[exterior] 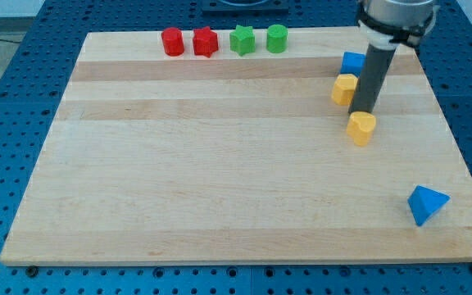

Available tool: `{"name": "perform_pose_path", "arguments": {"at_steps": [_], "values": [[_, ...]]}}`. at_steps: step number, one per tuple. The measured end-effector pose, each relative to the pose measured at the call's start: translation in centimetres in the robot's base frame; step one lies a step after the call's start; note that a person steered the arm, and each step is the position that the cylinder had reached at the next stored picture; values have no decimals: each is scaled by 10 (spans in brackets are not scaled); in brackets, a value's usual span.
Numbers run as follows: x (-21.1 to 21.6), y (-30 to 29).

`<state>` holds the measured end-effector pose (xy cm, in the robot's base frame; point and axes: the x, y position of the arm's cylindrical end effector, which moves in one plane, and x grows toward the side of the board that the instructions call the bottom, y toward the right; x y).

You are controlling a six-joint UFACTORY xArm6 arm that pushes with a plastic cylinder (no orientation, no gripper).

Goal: Place the yellow heart to the right of the blue triangle

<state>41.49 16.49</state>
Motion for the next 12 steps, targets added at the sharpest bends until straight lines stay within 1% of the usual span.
{"name": "perform_pose_path", "arguments": {"at_steps": [2, 5, 6, 8, 12], "values": [[58, -25], [122, -29], [129, -37], [130, -14], [129, -12]]}}
